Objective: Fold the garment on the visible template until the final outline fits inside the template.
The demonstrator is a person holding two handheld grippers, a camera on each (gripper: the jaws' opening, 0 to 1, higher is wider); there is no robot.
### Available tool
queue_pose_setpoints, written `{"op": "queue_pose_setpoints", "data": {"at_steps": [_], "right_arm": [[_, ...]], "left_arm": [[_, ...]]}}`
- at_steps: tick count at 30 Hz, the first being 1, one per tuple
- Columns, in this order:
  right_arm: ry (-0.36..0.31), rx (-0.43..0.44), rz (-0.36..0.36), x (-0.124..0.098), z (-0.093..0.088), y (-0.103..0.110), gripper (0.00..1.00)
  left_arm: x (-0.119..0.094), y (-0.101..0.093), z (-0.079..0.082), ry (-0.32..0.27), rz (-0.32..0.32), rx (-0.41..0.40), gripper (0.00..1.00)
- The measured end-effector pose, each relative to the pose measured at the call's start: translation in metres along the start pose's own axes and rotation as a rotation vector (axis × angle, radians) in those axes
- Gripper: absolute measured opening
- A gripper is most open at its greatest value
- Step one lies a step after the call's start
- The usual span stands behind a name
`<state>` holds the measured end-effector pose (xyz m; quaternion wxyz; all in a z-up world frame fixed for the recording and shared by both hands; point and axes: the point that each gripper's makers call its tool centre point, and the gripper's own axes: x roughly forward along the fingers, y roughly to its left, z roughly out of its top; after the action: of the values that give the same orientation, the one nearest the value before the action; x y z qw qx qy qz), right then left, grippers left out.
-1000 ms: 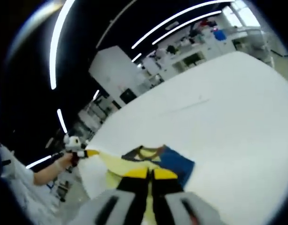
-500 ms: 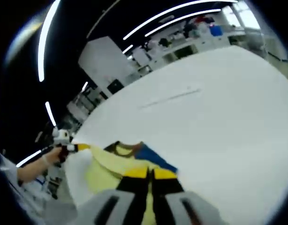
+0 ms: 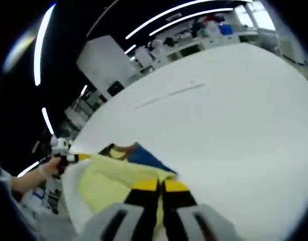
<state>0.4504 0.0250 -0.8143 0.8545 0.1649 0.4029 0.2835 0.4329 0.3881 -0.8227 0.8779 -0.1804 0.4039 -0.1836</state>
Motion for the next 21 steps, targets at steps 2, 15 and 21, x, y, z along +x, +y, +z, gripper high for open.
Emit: {"op": "queue_pose_setpoints", "data": {"at_steps": [2, 15, 21], "right_arm": [[-0.004, -0.023, -0.008, 0.0020, -0.0016, 0.0001, 0.00], [-0.007, -0.130, 0.000, 0.0029, -0.0020, -0.0051, 0.00], [-0.019, -0.167, 0.012, -0.0001, -0.0001, -0.0014, 0.03]], "left_arm": [[0.0018, -0.0001, -0.0035, 0.002, 0.004, 0.033, 0.00], [-0.0013, -0.0040, -0.0029, -0.004, -0.030, 0.049, 0.00], [-0.0052, -0.0069, -0.0029, -0.014, -0.050, 0.086, 0.01]]}}
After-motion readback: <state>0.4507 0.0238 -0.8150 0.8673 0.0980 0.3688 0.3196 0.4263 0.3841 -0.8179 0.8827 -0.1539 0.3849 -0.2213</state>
